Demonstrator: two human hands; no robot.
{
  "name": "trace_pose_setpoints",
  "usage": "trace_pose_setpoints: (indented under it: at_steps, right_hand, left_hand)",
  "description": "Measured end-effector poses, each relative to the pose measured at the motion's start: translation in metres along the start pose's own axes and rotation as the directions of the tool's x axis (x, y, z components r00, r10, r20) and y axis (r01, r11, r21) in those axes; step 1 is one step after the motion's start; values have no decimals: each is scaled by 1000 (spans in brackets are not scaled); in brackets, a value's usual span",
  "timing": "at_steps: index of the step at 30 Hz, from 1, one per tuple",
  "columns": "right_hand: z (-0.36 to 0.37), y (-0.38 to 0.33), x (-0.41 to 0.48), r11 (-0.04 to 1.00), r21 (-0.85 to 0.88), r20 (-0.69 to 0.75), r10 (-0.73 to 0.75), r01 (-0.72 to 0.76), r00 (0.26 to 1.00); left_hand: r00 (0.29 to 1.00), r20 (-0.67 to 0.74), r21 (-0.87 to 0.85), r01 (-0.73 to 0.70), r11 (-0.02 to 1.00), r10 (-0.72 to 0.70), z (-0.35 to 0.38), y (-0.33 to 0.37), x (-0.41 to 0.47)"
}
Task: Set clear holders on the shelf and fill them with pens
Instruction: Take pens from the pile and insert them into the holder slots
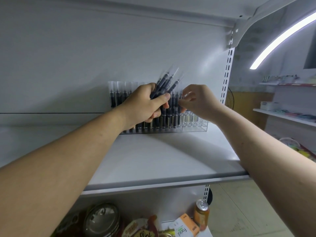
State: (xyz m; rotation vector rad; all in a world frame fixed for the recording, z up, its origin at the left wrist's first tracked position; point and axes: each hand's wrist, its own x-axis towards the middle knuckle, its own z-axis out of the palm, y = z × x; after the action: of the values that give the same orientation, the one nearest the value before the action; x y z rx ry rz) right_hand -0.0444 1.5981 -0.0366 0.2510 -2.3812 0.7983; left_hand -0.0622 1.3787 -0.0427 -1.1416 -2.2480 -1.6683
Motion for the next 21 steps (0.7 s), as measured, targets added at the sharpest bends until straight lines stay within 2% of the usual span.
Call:
trace_pose_setpoints:
  at_steps: [6,9,11,13,17,21]
  right_hand:
    - [-2,5,3,1000,-2,-10,23,-23,1000]
    - [-6,8,5,999,36,-82,2,1,997]
    - [-9,6,5,995,88,-167,-22,37,986]
    - [-11,3,6,974,215,-216,-25,73,976]
    - [-14,-7,3,866,496,-108,-18,70,994]
    - [-12,-14,-2,804,595,27,-44,19,999]
  left_hand:
    - [1000,3,15,-15,1000,15,0,1,-1]
    - [1000,0,11,-13,1000,13,-1,1,-2]
    - [1000,-1,6,-8,1000,8,-1,2,-2]
    - [1000,2,-2,-3,1000,3,-1,2,-2]
    - [1000,0,-43,4,999,-4,0,1,-1]
    - [1000,10,-35,-3,999,3,0,-1,1]
